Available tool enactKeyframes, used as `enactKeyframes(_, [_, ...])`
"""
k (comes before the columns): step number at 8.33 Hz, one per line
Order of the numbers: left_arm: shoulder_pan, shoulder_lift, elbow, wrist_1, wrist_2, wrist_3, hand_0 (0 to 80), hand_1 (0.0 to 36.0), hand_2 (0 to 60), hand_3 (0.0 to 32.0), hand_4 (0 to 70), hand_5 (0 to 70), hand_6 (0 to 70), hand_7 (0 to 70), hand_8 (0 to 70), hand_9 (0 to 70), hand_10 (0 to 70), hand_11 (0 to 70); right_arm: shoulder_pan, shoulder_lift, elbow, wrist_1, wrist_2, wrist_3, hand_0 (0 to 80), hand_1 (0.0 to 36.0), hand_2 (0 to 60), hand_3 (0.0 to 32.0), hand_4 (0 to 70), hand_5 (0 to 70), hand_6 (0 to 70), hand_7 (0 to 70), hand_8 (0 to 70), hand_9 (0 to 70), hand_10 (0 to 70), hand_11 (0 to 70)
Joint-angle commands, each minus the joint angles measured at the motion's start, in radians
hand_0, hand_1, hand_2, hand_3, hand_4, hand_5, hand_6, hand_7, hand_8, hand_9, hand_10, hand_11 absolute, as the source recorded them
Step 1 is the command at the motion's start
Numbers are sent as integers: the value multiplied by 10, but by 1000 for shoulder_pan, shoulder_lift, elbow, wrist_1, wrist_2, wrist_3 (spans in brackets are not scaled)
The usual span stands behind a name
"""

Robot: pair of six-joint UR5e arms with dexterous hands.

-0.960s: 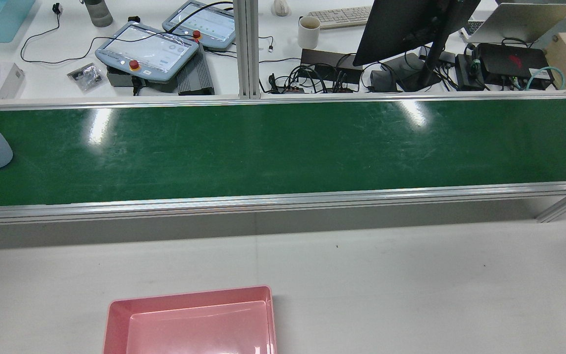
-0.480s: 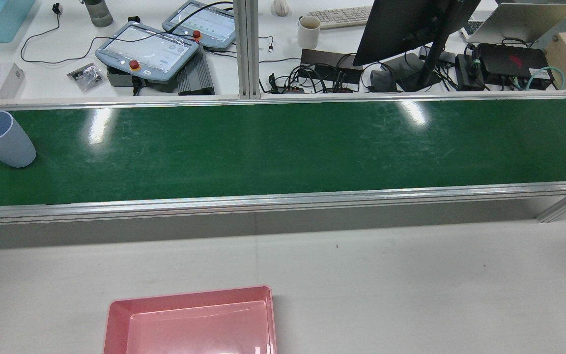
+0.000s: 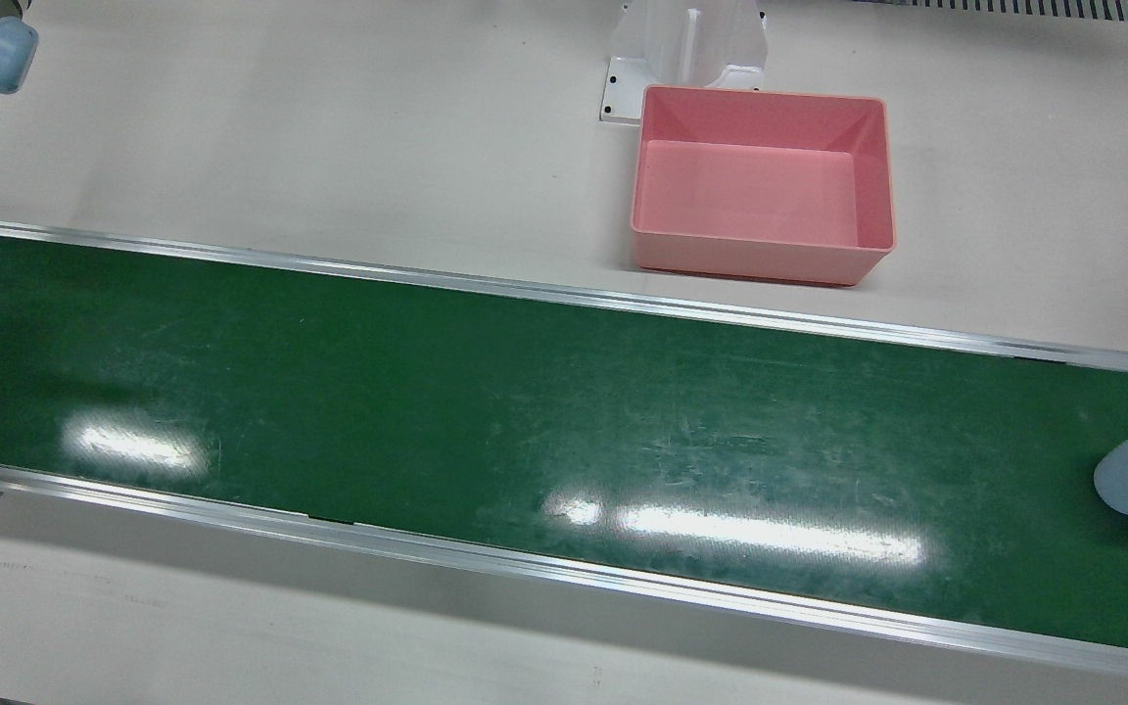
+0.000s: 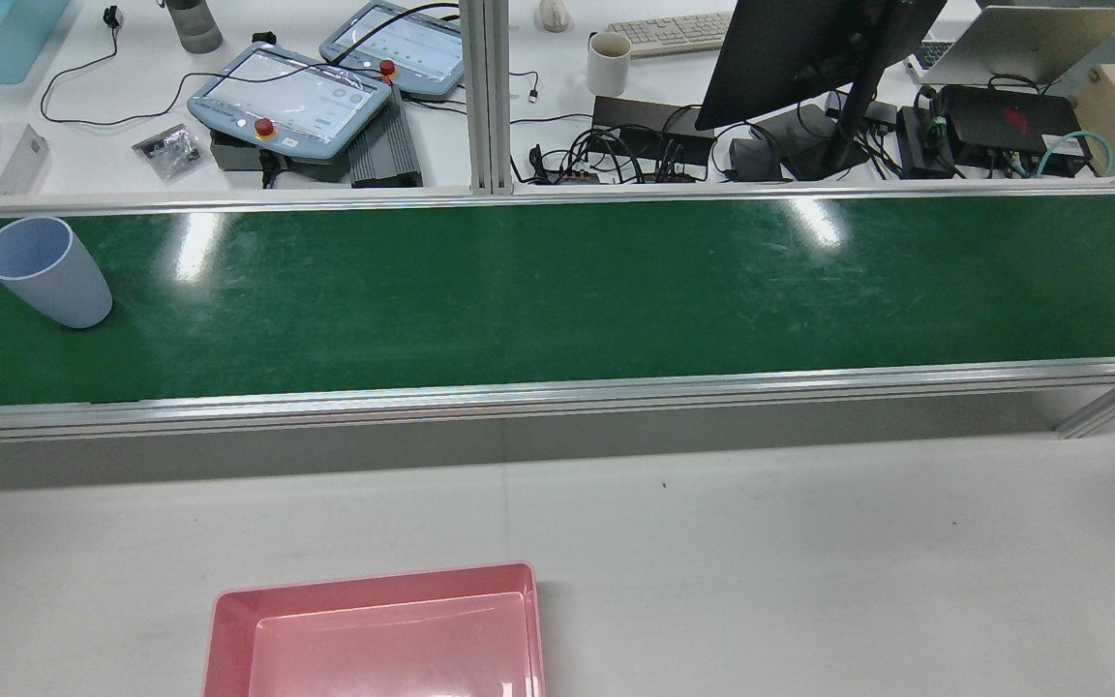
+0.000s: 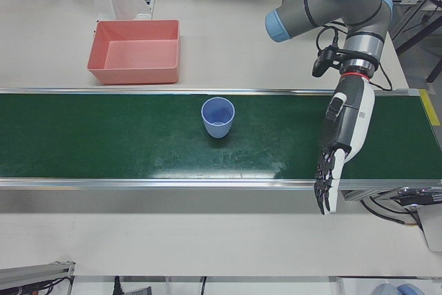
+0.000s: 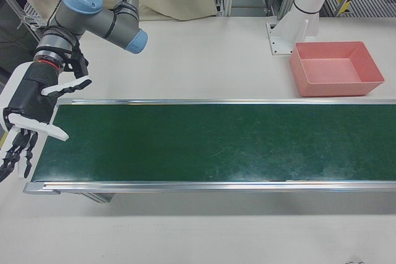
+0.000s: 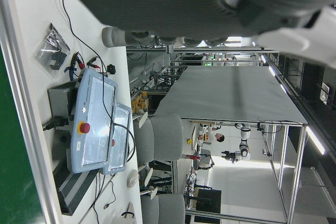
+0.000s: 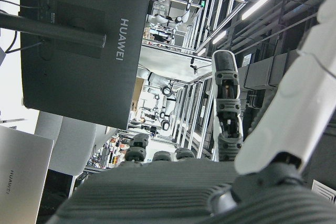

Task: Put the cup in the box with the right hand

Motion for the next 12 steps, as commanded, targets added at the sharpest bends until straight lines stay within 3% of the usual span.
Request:
enactKeyframes(1, [0, 0, 0, 0, 1, 0, 0, 0, 0, 0, 0, 0, 0, 0, 0, 0, 0, 0, 0, 0, 5, 2, -3, 0, 483, 46, 0, 0, 457, 13, 18, 17, 0, 0, 59, 93])
enactKeyframes(3, [0, 0, 0, 0, 0, 0, 0, 0, 0, 0, 0, 0, 0, 0, 0, 0, 0, 0, 29, 2, 37, -3, -12, -13, 479, 50, 0, 0, 436, 14, 21, 38, 0, 0, 59, 94])
enactKeyframes(5, [0, 0, 0, 0, 0, 0, 0, 0, 0, 0, 0, 0, 0, 0, 0, 0, 0, 0, 60, 22, 41, -4, -15, -23, 480, 50, 0, 0, 515, 10, 30, 91, 0, 4, 60, 93])
enactKeyframes(7, [0, 0, 0, 0, 0, 0, 0, 0, 0, 0, 0, 0, 0, 0, 0, 0, 0, 0, 14, 11, 29, -4, -8, -23, 479, 45, 0, 0, 658, 4, 43, 161, 0, 18, 67, 100])
enactKeyframes(8, [0, 0, 0, 0, 0, 0, 0, 0, 0, 0, 0, 0, 0, 0, 0, 0, 0, 0, -11, 20, 28, -6, -5, -26, 478, 45, 0, 0, 632, 5, 41, 149, 0, 15, 66, 99])
enactKeyframes(9, [0, 0, 0, 0, 0, 0, 0, 0, 0, 0, 0, 0, 0, 0, 0, 0, 0, 0, -18, 29, 28, -6, -3, -46, 478, 48, 0, 0, 550, 8, 36, 118, 0, 9, 60, 92])
enactKeyframes(12, [0, 0, 0, 0, 0, 0, 0, 0, 0, 0, 0, 0, 0, 0, 0, 0, 0, 0, -71, 73, 32, 5, 27, -210, 485, 39, 0, 0, 536, 9, 31, 99, 0, 5, 47, 75])
